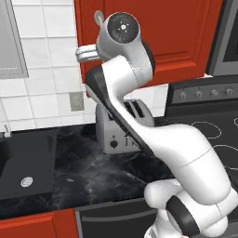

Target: Open the cabinet, pick the kettle from the cabinet, and place it in the sink.

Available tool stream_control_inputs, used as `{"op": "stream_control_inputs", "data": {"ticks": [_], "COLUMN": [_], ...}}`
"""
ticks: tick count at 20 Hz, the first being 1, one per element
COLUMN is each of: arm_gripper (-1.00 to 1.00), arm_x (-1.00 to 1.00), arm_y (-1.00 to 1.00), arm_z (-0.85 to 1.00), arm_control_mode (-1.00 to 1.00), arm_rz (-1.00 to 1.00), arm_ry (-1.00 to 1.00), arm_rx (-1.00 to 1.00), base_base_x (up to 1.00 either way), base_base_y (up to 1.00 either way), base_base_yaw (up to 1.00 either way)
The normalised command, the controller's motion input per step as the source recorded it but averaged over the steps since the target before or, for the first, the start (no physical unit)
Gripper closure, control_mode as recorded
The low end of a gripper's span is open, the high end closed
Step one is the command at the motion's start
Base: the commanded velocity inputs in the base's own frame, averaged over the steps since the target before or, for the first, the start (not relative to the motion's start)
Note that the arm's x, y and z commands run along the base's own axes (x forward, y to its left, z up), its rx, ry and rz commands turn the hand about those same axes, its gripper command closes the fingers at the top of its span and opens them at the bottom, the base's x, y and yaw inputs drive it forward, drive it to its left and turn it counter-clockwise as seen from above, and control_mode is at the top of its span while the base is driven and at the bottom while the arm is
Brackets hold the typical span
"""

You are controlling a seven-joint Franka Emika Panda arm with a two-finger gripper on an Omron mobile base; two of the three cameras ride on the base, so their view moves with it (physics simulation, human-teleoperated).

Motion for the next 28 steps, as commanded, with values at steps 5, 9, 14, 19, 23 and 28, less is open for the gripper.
{"op": "stream_control_inputs", "data": {"ticks": [5,9,14,19,23,28], "arm_gripper": [1.0,1.0,1.0,1.0,1.0,1.0], "arm_x": [-0.65,-0.58,-0.53,-0.43,-0.29,-0.22], "arm_y": [-0.52,-0.58,-0.59,-0.56,-0.52,-0.5], "arm_z": [-0.05,0.0,0.0,0.02,0.0,0.0], "arm_control_mode": [-1.0,-1.0,-1.0,-1.0,-1.0,-1.0], "arm_rz": [0.18,0.17,0.17,0.15,0.18,0.23], "arm_ry": [-0.07,0.0,0.0,0.05,0.15,0.18], "arm_rx": [0.05,0.13,0.1,0.06,0.04,0.04], "base_base_x": [0.0,0.0,0.0,0.0,0.0,0.0], "base_base_y": [0.0,0.0,0.0,0.0,0.0,0.0], "base_base_yaw": [0.0,0.0,0.0,0.0,0.0,0.0]}}
